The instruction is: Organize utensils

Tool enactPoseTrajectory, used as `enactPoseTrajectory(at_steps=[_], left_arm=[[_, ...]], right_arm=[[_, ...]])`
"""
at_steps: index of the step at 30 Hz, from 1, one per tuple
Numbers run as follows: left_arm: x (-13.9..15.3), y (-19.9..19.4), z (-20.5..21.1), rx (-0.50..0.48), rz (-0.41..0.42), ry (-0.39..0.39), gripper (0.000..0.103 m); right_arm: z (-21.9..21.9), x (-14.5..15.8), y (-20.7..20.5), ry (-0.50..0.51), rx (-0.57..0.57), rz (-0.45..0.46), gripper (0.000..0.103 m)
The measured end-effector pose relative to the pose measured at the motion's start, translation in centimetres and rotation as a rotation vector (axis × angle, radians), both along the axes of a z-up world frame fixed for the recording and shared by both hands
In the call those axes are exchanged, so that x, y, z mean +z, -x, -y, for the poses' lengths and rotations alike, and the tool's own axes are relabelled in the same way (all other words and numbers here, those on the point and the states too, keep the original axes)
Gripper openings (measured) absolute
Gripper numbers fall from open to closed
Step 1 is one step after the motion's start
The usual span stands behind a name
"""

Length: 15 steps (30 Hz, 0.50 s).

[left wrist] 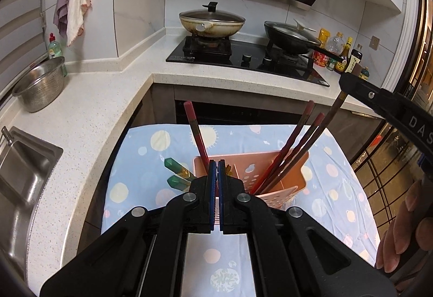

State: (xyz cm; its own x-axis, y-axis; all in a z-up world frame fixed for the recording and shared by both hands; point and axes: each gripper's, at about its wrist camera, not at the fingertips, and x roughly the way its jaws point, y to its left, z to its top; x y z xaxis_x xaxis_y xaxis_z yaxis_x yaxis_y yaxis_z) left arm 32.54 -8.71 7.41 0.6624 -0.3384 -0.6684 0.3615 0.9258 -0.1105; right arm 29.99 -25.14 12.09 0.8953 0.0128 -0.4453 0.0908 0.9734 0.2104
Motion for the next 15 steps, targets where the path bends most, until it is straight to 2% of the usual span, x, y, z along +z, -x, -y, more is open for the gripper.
enactPoseTrajectory(at_steps=[5,7,9,11,15], left_arm=[[-0.6,-0.1,0.3,0.014,-0.009,-0.01,0.002],[-0.5,-0.2,0.1,0.03,-0.007,0.0,0.003],[-0.4,-0.3,0.0,0.034,-0.018,0.01,0.01],[-0.3,-0.2,0.0,0.04,-0.011,0.004,0.021],[0.1,0.2,0.1,0.043,0.003,-0.004,0.026]], right_arm=[[0.2,-1.1,-0.5,-0.02,0.006,-0.039,0.007],[0.2,-1.3,-0.4,-0.017,0.001,-0.041,0.014],[0.1,-1.4,-0.1,-0.008,0.001,-0.041,0.02],[-0.1,-1.4,0.3,0.005,0.002,-0.038,0.024],[-0.4,-1.1,1.4,0.036,-0.001,-0.028,0.031]])
